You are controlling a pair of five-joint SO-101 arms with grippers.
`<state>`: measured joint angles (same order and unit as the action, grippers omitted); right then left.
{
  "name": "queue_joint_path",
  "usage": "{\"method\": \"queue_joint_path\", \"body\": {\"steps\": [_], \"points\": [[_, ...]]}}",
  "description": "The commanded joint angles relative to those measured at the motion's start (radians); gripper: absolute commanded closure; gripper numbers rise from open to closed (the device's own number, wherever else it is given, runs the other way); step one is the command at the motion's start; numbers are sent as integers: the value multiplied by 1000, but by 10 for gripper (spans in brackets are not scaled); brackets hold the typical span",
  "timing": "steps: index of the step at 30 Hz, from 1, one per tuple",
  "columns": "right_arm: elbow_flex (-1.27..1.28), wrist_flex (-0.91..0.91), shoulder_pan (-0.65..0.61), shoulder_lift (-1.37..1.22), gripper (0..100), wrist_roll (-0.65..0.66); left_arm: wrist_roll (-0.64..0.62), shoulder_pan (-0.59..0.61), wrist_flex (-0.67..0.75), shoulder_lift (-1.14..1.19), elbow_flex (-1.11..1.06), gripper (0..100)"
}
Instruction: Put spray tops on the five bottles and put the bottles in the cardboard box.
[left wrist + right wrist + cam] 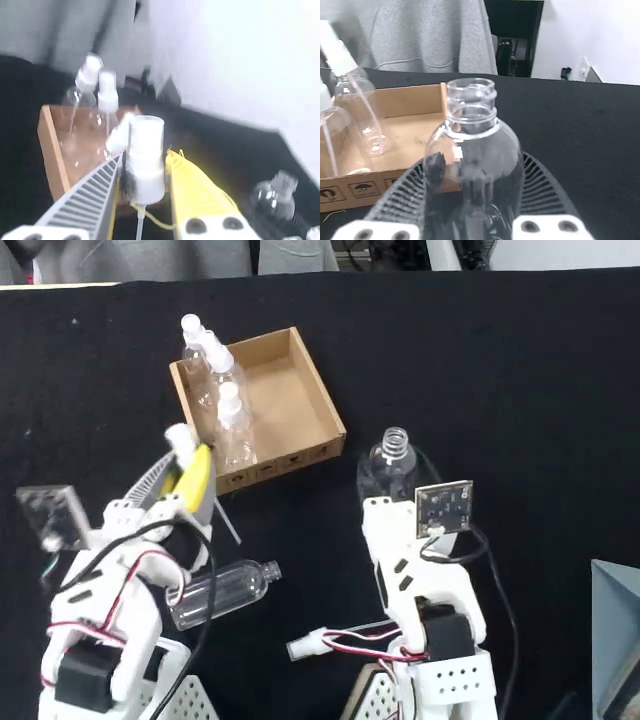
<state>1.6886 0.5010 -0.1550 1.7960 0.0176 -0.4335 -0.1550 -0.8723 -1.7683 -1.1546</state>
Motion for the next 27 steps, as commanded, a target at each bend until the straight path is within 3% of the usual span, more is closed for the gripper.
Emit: {"method": "queue_joint_path", "body": {"steps": [1,6,10,16,27], "points": [[-4,5,-34,45,900,15,-35,42,68,-60,-21,971],[-4,5,-37,42,900,15,-46,48,81,-52,-28,971],[-4,18,-63,42,900,20,-155,50,80,-52,-22,971],[-4,66,-124,47,900,133,-245,85,80,-52,-22,971],[-4,77,-140,47,900,137,-491,165,81,-52,-30,971]]}}
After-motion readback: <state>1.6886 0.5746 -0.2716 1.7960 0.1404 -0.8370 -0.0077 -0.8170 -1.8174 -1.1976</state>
